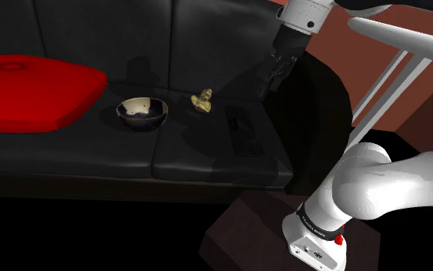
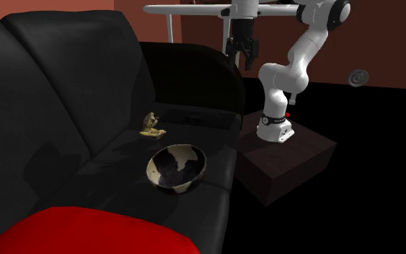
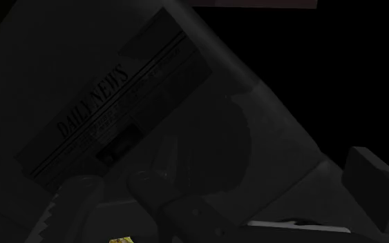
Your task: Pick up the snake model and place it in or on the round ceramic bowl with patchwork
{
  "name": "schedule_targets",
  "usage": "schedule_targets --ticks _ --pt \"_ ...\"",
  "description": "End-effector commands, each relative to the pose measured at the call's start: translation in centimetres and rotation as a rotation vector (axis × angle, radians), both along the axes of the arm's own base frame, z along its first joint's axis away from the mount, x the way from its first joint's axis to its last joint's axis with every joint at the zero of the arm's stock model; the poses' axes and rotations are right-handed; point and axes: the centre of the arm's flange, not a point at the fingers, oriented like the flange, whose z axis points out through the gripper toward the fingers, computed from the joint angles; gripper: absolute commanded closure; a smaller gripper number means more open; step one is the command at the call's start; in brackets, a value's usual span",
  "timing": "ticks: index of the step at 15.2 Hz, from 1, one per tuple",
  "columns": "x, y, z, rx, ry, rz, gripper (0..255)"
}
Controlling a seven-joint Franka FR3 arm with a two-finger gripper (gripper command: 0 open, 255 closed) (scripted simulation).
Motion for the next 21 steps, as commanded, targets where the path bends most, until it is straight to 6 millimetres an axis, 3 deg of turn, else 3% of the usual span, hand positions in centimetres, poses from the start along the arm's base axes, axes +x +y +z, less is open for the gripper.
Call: schedule_targets --ticks 1,21 --pt "0.0 0.0 0.0 0.0 0.0 0.0 0" --pt "17.3 -9.8 -13.0 -0.101 -0.21 0.108 0"
